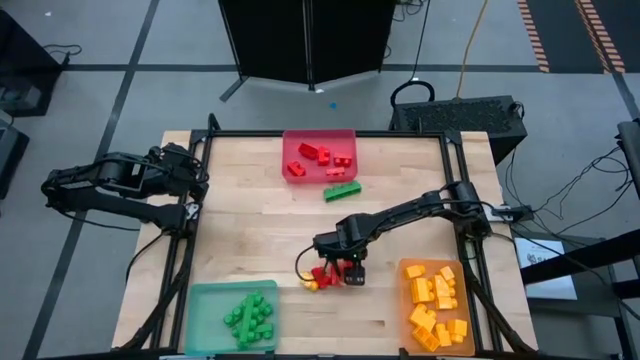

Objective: Sort blocks
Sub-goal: Put the red game piece into the red bin

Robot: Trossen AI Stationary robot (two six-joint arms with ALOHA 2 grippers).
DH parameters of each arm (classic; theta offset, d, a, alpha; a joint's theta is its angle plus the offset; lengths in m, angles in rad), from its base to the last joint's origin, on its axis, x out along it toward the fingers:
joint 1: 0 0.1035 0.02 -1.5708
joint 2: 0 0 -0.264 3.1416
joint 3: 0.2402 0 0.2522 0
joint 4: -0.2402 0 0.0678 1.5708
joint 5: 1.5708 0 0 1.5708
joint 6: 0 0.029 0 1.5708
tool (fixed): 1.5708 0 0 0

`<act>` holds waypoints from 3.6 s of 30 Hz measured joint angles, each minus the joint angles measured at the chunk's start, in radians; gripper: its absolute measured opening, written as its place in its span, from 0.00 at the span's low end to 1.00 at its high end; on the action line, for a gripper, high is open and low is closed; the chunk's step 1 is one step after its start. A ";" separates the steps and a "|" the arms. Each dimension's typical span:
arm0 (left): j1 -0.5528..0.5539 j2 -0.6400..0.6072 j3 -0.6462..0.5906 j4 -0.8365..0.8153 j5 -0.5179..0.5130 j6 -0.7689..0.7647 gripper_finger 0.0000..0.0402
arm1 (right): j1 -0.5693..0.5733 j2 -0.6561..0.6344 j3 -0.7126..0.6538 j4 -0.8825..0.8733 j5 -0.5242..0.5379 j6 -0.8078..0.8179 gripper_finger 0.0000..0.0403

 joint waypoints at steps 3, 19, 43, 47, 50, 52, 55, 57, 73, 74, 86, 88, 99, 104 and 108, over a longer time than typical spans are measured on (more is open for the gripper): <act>0.000 0.000 0.000 0.000 0.000 0.000 0.15 | -0.007 -0.036 -0.004 -0.003 0.035 0.080 0.70; 0.000 0.000 0.000 -0.001 0.000 0.002 0.15 | 0.041 -0.157 -0.005 -0.010 0.209 0.425 0.70; 0.000 0.000 0.000 0.003 -0.001 0.025 0.15 | 0.067 -0.154 -0.002 -0.046 0.335 1.152 0.70; 0.000 0.000 0.000 0.003 -0.004 0.047 0.15 | 0.074 -0.135 -0.001 -0.033 0.349 1.195 0.70; 0.000 0.000 0.000 0.003 -0.004 0.052 0.15 | 0.083 -0.105 -0.001 -0.025 0.346 1.218 0.70; 0.000 0.000 0.000 0.003 -0.005 0.053 0.15 | 0.088 -0.079 -0.001 -0.015 0.344 1.221 0.70; 0.000 0.000 0.000 0.003 -0.004 0.053 0.15 | 0.092 -0.034 -0.001 -0.013 0.313 1.221 0.70; 0.000 0.000 0.000 0.003 -0.005 0.053 0.15 | 0.093 0.003 -0.001 -0.005 0.279 1.220 0.70; 0.000 0.000 0.000 0.006 -0.035 0.078 0.15 | 0.096 0.057 0.003 0.031 0.291 1.121 0.37; 0.000 0.000 0.000 0.006 -0.035 0.078 0.15 | 0.096 0.057 0.003 0.032 0.292 1.109 0.37; 0.000 0.000 0.000 0.006 -0.035 0.077 0.15 | -0.007 -0.100 0.032 0.034 0.434 0.937 0.37; 0.000 0.000 0.000 0.006 -0.035 0.077 0.15 | -0.049 -0.130 0.033 0.053 0.459 0.884 0.37; 0.000 0.000 0.000 0.006 -0.041 0.077 0.15 | -0.422 -0.194 0.034 0.423 0.477 0.518 0.37; 0.000 0.000 0.000 0.005 -0.042 0.077 0.15 | -0.582 -0.195 0.035 0.423 0.479 0.475 0.37; 0.000 0.000 0.000 0.005 -0.042 0.077 0.15 | -0.655 -0.196 0.035 0.421 0.476 0.446 0.37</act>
